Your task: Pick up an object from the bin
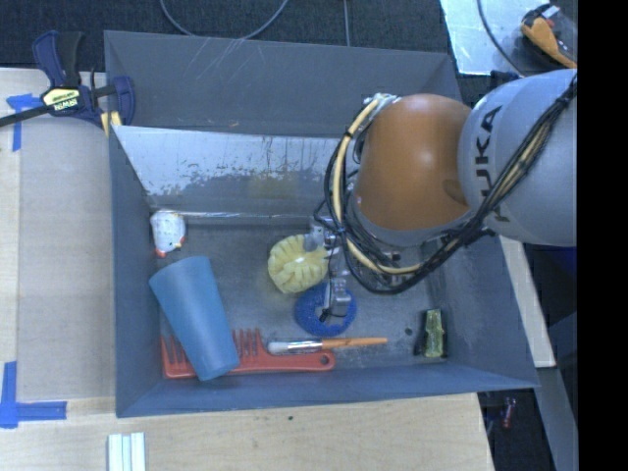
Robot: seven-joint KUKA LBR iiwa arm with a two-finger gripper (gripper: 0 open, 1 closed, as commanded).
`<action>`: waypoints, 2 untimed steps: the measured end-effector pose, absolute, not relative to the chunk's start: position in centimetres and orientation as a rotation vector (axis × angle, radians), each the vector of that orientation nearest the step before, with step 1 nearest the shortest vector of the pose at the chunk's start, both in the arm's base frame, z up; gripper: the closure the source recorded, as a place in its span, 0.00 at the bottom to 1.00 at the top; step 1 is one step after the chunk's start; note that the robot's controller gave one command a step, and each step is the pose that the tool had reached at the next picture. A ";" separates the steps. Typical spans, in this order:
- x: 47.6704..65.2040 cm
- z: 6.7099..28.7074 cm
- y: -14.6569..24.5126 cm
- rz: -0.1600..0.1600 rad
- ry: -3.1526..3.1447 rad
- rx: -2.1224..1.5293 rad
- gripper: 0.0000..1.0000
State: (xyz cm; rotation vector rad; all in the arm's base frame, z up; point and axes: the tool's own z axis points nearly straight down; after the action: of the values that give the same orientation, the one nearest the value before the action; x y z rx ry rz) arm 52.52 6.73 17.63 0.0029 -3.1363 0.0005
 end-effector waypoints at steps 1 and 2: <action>52.7 18.1 6.7 -0.001 -3.145 -0.001 0.00; 53.1 7.0 0.2 -0.001 -3.144 -0.039 0.00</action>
Offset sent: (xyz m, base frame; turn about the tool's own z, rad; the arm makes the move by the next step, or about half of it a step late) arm 0.0053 -0.0641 -0.1063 0.0246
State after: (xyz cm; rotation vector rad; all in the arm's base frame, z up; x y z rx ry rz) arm 53.09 0.21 6.99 -0.0389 -3.1440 -0.0007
